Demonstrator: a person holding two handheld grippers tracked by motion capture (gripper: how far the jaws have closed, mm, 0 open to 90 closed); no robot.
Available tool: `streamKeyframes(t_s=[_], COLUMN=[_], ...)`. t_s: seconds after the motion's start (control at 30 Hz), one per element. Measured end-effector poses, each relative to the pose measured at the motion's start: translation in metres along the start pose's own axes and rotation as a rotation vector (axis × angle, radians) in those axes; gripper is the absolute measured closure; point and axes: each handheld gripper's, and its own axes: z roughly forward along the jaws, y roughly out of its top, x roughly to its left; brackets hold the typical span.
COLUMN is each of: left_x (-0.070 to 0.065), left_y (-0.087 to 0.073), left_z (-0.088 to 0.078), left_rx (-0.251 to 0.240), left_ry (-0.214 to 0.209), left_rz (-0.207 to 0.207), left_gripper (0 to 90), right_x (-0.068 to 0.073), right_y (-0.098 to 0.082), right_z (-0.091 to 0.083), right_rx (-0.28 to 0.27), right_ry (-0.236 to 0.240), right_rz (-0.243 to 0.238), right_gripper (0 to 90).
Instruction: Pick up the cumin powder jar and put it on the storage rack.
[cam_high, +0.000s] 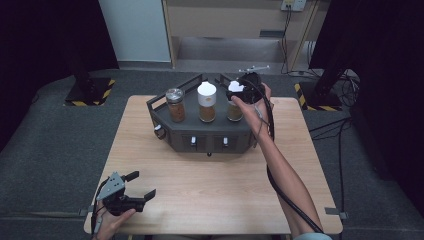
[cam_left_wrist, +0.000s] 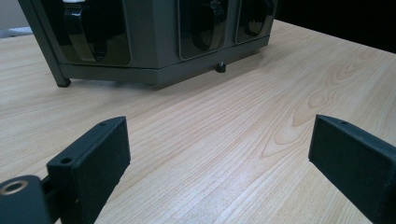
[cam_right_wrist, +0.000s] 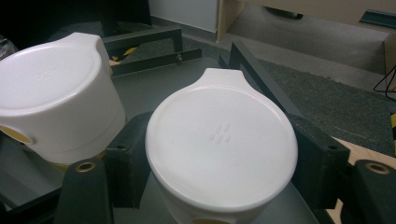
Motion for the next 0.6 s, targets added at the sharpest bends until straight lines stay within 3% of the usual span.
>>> streamKeyframes(t_s=[0.2,0.33,0.4,0.6], left_x=[0.000,0.000,0.000,-0.001], left_y=[0.000,0.000,0.000,0.001], left_z=[0.000,0.000,0.000,0.001], left_rx=[0.000,0.002,0.002,0.005], left_ry=[0.000,0.000,0.000,0.000], left_rz=[0.002,0.004,0.005,0.007], left_gripper=[4.4,4.4,4.5,4.4], right_x=[-0.001,-0.003,-0.007,-0.012], right_y=[-0.001,-0.005,-0.009,-0.003], right_z=[0.000,-0.003,-0.007,-0.022], right_rx=[-0.004,-0.027,-0.064,-0.098], right_ry=[0.003,0.009,0.012,0.022], right_rz=[-0.002,0.005,0.008,0.010], right_gripper=[30.0,18.2,13.9,10.2])
